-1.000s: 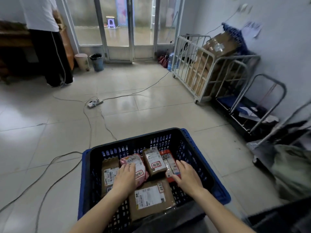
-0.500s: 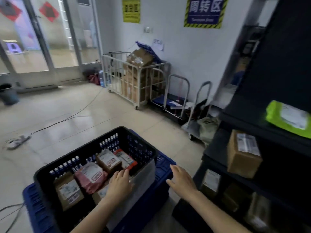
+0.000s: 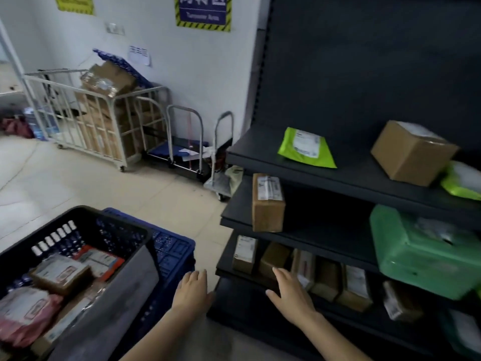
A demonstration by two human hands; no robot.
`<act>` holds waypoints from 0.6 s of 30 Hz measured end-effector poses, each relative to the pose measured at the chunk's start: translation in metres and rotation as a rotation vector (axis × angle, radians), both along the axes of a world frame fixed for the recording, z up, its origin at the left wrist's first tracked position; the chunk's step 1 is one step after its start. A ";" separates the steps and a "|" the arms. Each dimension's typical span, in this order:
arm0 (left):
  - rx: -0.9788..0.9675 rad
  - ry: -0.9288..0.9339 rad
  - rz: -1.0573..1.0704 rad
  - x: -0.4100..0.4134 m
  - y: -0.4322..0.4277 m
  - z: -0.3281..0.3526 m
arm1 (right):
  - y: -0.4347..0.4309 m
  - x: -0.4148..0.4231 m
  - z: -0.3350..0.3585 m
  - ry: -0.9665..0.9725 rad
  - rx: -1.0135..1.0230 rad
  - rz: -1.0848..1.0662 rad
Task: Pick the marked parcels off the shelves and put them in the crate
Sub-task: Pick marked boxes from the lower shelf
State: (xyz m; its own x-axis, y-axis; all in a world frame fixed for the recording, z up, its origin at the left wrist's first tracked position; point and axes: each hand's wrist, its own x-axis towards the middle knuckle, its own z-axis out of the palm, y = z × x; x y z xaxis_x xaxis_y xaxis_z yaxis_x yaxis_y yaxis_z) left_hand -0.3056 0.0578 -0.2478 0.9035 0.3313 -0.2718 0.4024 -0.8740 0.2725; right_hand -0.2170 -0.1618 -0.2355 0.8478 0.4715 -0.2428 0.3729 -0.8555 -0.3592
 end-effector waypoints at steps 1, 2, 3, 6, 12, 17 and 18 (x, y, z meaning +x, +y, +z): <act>-0.010 -0.001 -0.019 0.006 -0.012 -0.002 | -0.015 0.001 -0.002 0.005 -0.010 -0.022; -0.018 0.002 -0.037 0.012 -0.024 -0.004 | -0.030 0.003 -0.003 0.011 -0.015 -0.043; -0.025 0.007 -0.052 0.017 -0.035 -0.005 | -0.043 0.005 -0.003 0.015 -0.014 -0.061; -0.043 0.027 -0.082 0.033 -0.068 -0.007 | -0.079 0.010 -0.004 0.017 0.003 -0.102; -0.033 0.022 -0.102 0.054 -0.125 -0.008 | -0.135 0.018 -0.009 -0.006 0.013 -0.135; -0.022 0.010 -0.121 0.064 -0.163 -0.013 | -0.165 0.030 -0.017 0.018 0.017 -0.138; -0.024 0.009 -0.122 0.065 -0.168 -0.015 | -0.169 0.033 -0.019 0.020 0.014 -0.137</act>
